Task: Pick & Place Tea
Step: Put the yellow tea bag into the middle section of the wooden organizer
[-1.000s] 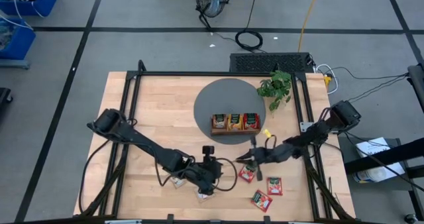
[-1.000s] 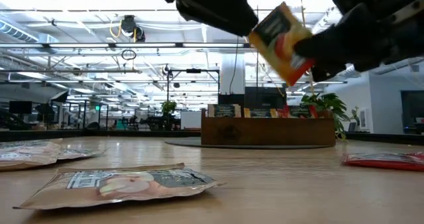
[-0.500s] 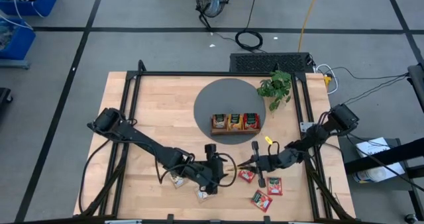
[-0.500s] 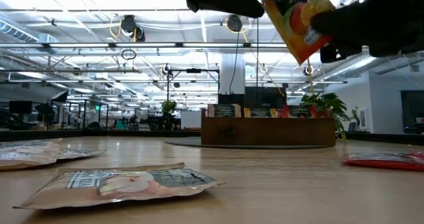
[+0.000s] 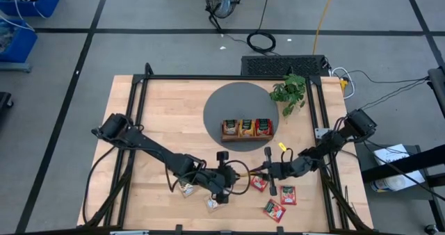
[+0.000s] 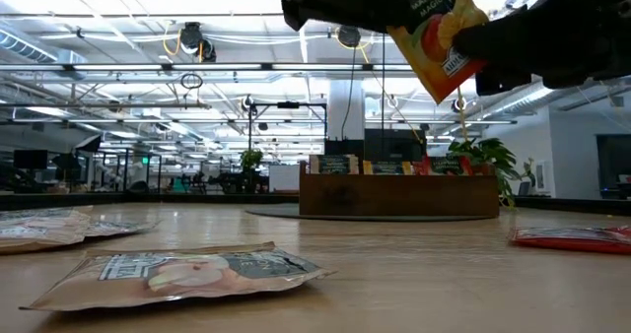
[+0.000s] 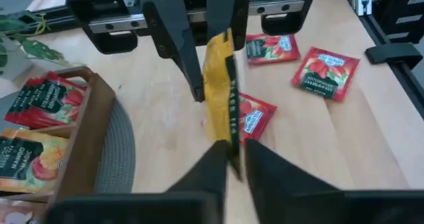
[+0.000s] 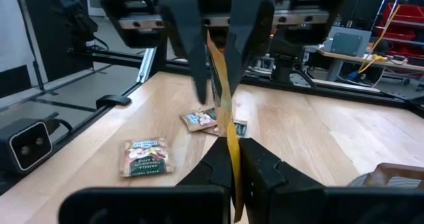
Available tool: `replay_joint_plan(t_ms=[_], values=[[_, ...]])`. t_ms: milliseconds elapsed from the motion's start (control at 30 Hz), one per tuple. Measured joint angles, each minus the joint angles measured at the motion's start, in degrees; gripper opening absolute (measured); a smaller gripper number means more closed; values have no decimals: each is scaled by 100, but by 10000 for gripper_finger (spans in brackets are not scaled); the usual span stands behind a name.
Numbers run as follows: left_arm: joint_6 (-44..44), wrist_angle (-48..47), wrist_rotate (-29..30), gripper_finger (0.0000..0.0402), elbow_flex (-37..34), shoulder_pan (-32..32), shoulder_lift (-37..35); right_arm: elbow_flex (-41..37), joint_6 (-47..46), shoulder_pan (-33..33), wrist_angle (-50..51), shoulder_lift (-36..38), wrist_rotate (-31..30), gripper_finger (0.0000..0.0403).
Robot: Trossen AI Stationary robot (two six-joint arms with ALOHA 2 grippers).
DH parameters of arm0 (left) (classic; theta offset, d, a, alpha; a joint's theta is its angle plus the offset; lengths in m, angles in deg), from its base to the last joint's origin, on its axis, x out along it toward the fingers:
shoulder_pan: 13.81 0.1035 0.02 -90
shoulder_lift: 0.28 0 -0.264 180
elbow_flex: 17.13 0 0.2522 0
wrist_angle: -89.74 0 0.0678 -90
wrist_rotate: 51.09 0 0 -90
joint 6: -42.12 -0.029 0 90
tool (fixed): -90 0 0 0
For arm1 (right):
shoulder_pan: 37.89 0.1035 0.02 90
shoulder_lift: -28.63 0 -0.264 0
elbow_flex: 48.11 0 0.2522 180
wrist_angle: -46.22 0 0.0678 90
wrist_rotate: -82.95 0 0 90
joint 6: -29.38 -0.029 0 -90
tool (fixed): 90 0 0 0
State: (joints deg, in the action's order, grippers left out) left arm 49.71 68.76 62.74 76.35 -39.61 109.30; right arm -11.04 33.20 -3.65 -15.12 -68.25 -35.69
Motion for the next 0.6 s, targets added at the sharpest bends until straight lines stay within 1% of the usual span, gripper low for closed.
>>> replay_joint_plan(t_ms=[33, 100, 200, 367, 467, 600], values=[[0, 2, 3, 21, 0, 3, 0, 0, 0, 0, -8, 0, 0, 5], [3, 0, 7, 9, 0, 21, -2, 0, -2, 0, -4, 0, 3, 6], [-23, -85, 7, 10, 1, 28, -3, 0, -5, -2, 49, 0, -8, 8], [221, -692, 43, 5, 7, 39, -4, 7, -11, -10, 295, 0, -4, 16], [364, -1035, 14, 4, 10, 30, -9, 0, -33, -4, 352, 2, 4, 30], [582, -1409, -5, 3, 0, 18, -6, 0, -301, -2, 449, 24, 78, 55]])
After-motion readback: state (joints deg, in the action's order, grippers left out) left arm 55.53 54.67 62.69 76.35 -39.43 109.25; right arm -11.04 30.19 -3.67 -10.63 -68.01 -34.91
